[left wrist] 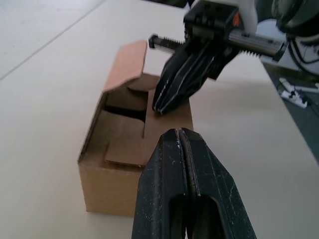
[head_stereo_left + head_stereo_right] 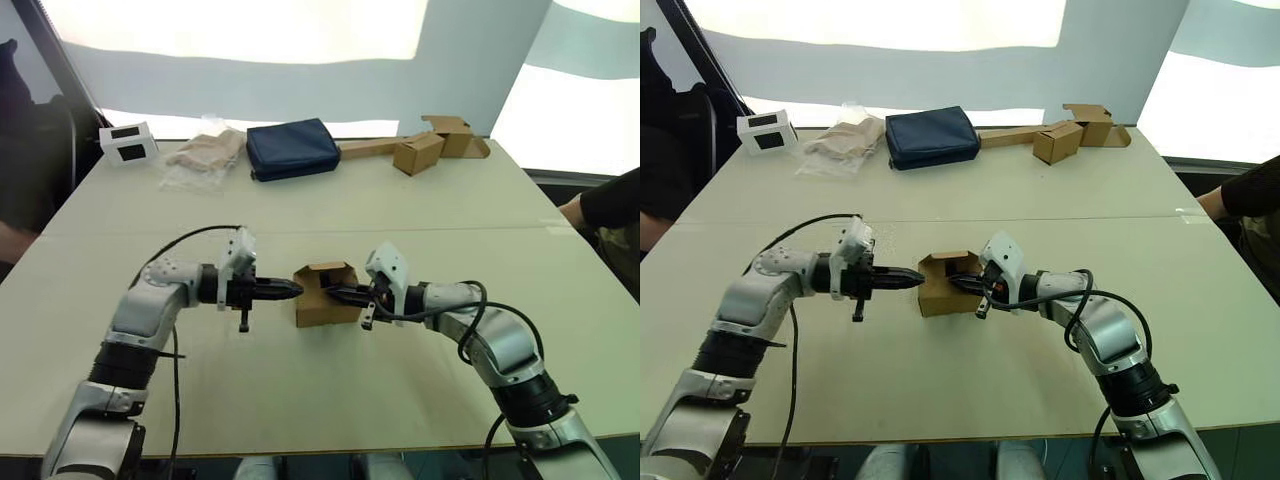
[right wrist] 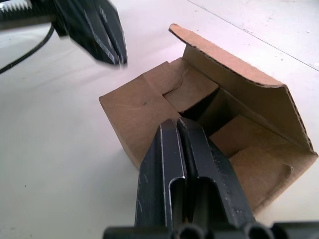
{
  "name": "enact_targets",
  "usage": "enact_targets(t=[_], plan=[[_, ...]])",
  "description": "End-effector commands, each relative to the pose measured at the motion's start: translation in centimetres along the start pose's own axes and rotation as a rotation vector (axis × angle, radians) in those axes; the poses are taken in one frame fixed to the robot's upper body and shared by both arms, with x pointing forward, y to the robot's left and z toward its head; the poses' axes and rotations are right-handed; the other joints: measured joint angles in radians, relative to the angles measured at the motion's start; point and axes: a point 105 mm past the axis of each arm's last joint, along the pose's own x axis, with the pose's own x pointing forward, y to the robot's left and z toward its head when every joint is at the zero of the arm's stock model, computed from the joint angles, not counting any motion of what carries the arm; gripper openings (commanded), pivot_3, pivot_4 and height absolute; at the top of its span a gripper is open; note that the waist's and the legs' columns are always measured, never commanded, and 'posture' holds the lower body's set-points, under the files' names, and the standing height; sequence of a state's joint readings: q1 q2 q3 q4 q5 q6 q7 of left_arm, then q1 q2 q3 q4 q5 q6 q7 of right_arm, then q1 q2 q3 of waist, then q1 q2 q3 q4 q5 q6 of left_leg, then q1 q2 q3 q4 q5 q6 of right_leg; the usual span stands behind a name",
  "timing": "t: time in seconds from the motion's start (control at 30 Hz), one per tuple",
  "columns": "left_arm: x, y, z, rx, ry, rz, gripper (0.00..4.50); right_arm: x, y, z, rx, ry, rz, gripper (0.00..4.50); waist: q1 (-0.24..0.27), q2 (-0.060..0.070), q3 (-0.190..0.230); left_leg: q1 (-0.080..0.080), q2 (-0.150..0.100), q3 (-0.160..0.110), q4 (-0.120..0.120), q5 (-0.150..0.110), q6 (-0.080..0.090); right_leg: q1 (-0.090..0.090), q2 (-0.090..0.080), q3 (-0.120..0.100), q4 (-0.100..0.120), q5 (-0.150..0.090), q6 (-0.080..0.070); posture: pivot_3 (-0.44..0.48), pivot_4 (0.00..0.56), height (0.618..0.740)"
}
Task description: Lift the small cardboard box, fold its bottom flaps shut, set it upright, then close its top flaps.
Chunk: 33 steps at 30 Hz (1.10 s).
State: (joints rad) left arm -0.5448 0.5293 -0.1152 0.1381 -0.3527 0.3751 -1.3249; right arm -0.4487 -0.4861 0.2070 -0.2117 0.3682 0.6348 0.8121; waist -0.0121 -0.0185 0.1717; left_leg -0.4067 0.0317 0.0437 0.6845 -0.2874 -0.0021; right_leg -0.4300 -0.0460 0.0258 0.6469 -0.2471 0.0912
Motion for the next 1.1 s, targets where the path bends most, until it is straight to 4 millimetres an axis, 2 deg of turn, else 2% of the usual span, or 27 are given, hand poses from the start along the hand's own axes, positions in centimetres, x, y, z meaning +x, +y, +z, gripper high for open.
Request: enact_targets(t=[0.03,0.2,0.27,0.33,0.43,0.53,0.67,0.8,1.1], plan=[[0.2,0.4,0.1,0.051,0.004,0.022,0.02,-0.8,0.1,1.6,-0.033,-0.04,-0.009,0.0,0.0,0.0,0.0,0.0,0.0,0.0,0.0,0.0,0.0,0.0,0.0,0.0,0.0,0.0,0.0,0.0,0.15,0.74],[0.3,0.6,0.1,0.057,0.004,0.023,0.02,-1.2,0.8,2.4,-0.073,-0.039,0.006,0.0,0.0,0.0,0.0,0.0,0.0,0.0,0.0,0.0,0.0,0.0,0.0,0.0,0.0,0.0,0.0,0.0,0.15,0.74],[0.3,0.6,0.2,0.056,0.004,0.024,0.02,-1.6,1.2,3.5,-0.096,-0.057,0.024,0.0,0.0,0.0,0.0,0.0,0.0,0.0,0.0,0.0,0.0,0.0,0.0,0.0,0.0,0.0,0.0,0.0,0.15,0.74],[0.2,0.7,0.3,0.054,0.001,0.028,0.02,-2.2,1.6,5.8,-0.129,-0.109,0.047,0.0,0.0,0.0,0.0,0.0,0.0,0.0,0.0,0.0,0.0,0.0,0.0,0.0,0.0,0.0,0.0,0.0,0.15,0.74],[0.0,0.8,0.4,0.055,0.0,0.031,0.02,-2.6,0.5,8.5,-0.174,-0.17,0.012,0.0,-0.003,0.0,0.0,0.0,0.0,0.0,0.0,0.0,0.0,0.0,0.0,0.0,0.0,0.0,0.0,0.0,0.15,0.74],[0.1,0.8,0.4,0.055,-0.001,0.032,0.02,-2.3,-0.7,9.6,-0.18,-0.186,-0.003,0.0,-0.002,0.0,0.0,0.001,0.0,-0.001,0.0,0.0,0.0,0.0,0.0,0.0,0.0,0.0,0.0,0.0,0.15,0.74],[0.1,0.7,0.4,0.055,-0.003,0.037,0.02,0.0,-2.8,8.4,-0.218,-0.108,-0.031,0.0,-0.002,0.0,0.0,0.0,0.0,0.0,-0.001,0.0,0.0,0.0,0.001,-0.001,0.0,0.0,0.0,0.0,0.15,0.74],[0.1,0.6,0.4,0.058,-0.004,0.045,0.02,2.1,-3.4,5.4,-0.238,0.001,-0.017,0.0,-0.002,0.0,0.0,0.0,0.0,0.003,-0.001,0.0,0.0,0.0,0.0,-0.001,0.0,0.001,0.001,0.0,0.15,0.74],[-0.2,0.7,0.6,0.058,-0.006,0.059,0.02,2.5,-2.1,0.9,-0.221,0.12,0.028,0.0,-0.002,0.0,0.0,0.0,0.0,0.003,-0.001,0.0,0.0,-0.001,0.0,-0.001,0.0,0.001,0.001,0.0,0.15,0.74]])
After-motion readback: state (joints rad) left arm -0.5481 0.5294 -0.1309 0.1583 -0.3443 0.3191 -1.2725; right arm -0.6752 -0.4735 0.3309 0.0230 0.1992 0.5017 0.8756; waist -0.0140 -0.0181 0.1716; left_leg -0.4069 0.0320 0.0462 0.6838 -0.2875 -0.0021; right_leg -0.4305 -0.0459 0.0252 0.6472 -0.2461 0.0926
